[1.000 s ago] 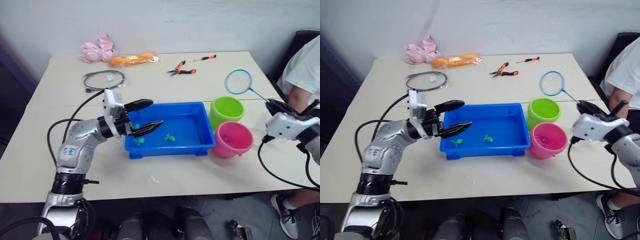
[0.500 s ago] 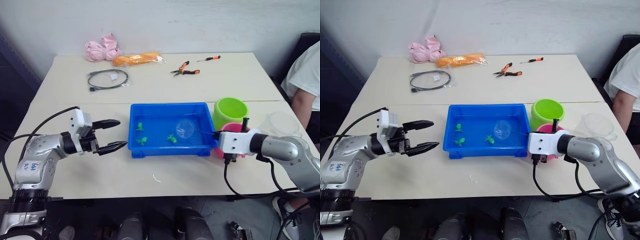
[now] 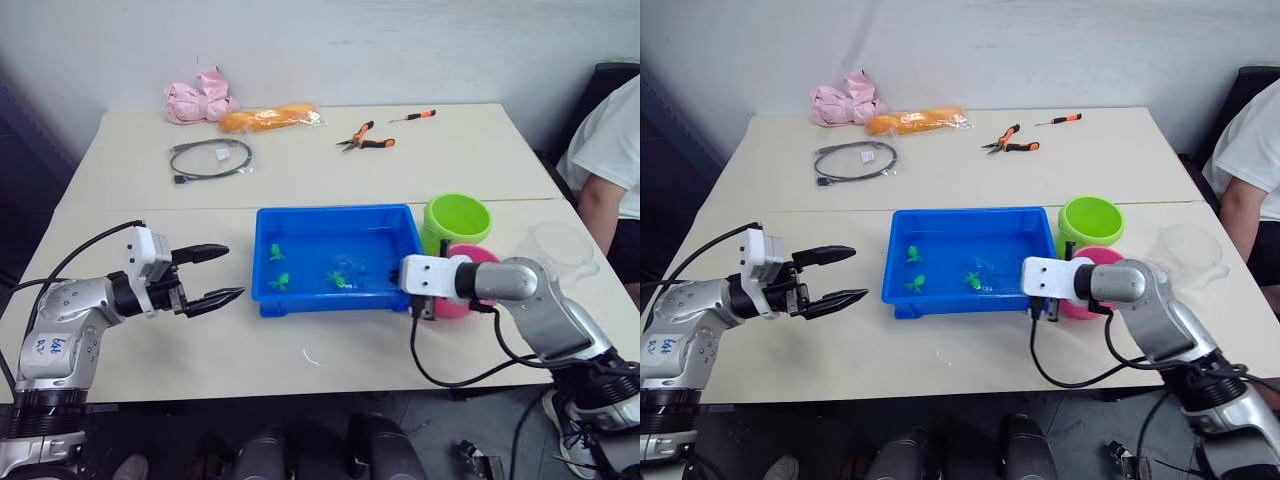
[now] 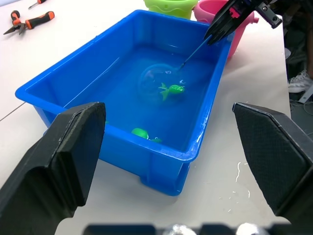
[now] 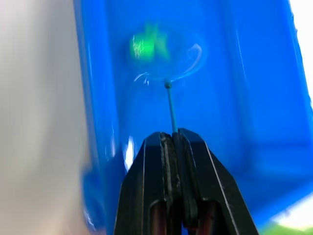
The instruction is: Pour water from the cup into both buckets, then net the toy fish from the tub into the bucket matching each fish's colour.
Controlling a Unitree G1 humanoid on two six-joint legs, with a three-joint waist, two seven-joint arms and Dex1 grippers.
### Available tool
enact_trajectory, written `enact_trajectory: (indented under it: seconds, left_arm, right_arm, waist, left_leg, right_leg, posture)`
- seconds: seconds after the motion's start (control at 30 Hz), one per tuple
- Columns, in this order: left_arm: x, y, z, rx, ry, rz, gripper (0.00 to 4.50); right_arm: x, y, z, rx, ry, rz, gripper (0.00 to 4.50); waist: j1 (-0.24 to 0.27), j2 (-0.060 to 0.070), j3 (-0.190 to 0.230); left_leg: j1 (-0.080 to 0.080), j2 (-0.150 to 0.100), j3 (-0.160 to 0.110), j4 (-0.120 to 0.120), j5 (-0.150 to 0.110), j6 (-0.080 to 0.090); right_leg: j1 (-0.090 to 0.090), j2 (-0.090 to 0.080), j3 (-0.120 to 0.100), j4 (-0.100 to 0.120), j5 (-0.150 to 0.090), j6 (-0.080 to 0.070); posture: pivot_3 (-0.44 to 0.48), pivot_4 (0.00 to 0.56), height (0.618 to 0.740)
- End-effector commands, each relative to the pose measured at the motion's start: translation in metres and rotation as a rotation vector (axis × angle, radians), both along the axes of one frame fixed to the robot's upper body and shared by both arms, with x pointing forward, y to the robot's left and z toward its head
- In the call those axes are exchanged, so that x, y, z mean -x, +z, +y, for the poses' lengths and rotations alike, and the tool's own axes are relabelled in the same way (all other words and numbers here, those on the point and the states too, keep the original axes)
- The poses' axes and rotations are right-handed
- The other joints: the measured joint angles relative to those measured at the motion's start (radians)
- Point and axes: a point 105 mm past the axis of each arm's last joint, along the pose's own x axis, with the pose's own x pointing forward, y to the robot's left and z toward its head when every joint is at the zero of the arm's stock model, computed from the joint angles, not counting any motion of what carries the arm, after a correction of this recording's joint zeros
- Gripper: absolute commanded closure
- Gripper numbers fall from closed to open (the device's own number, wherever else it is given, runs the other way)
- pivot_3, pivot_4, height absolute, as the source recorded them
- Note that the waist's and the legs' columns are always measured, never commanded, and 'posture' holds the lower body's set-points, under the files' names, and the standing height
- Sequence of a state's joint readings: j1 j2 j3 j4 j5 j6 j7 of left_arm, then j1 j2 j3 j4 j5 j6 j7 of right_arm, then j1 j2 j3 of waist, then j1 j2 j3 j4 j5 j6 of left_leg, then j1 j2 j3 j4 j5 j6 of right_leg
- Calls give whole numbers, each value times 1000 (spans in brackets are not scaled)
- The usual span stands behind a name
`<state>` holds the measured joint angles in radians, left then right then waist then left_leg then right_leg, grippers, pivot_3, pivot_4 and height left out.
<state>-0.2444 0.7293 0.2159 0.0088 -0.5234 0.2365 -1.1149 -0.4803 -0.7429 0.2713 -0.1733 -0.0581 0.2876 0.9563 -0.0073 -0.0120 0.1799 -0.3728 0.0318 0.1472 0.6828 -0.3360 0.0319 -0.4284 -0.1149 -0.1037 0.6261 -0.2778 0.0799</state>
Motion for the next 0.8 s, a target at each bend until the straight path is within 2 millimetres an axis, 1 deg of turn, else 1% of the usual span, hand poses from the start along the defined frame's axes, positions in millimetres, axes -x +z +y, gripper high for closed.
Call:
enact_trajectory:
  seconds: [0.03,0.1,0.23,0.3,0.4,0.47,0.53,0.63,0.7,0.8]
  left_arm:
    - [0,12,4,-25,2,-52,61]
    - [-1,13,5,-24,6,-54,61]
    - [-3,19,16,3,27,-74,61]
    - [-2,21,14,7,0,-74,61]
    - [-2,24,8,28,-30,-61,61]
    - [-2,23,3,48,-50,17,61]
    - [-5,26,-6,64,-64,12,61]
    - [-13,33,-23,94,-84,-28,61]
    - [-17,37,-34,103,-101,-47,61]
    - [-23,39,-49,30,-132,-131,61]
  right_arm:
    - [5,22,1,-115,-34,42,4500]
    - [8,25,2,-157,-47,85,4500]
    - [14,43,-1,-299,-90,176,4500]
    - [18,52,-6,-343,-108,191,4500]
    - [23,56,-16,-354,-140,183,4500]
    - [26,56,-25,-345,-164,168,4500]
    - [28,59,-34,-346,-184,152,4500]
    - [34,75,-53,-352,-196,113,4500]
    - [34,86,-67,-364,-228,87,4500]
    - [28,101,-98,-352,-329,26,4500]
  waist:
    - [1,0,0]
    - [5,0,0]
    - [3,0,0]
    - [3,0,0]
    - [3,0,0]
    - [4,0,0]
    - [5,0,0]
    - [10,0,0]
    - [9,0,0]
    - [8,0,0]
  left_leg:
    - [0,0,0,0,0,0]
    - [0,0,0,0,0,1]
    - [-1,0,-1,0,-1,1]
    - [-1,0,-1,0,-1,1]
    - [-2,0,-1,0,-1,1]
    - [-2,0,-2,0,-1,1]
    - [-2,-1,-1,0,-1,1]
    - [-2,-2,-1,0,-1,2]
    - [-2,-2,-1,0,-1,2]
    - [-2,-2,0,0,-1,2]
  right_leg:
    - [0,0,0,0,0,0]
    - [0,-1,0,0,0,0]
    - [0,-1,0,-1,0,0]
    - [0,-1,0,-1,0,0]
    - [-1,-1,0,-1,0,0]
    - [0,-1,1,-2,0,0]
    - [0,-1,0,-2,0,0]
    - [0,-1,-1,-3,1,1]
    - [0,-1,-1,-3,1,2]
    - [0,0,-1,-3,1,2]
  posture:
    - [0,150,740]
    - [0,150,740]
    - [0,150,740]
    - [0,150,740]
    - [0,150,740]
    - [0,150,740]
    - [0,150,740]
    - [0,150,740]
    - [0,150,740]
    - [0,150,740]
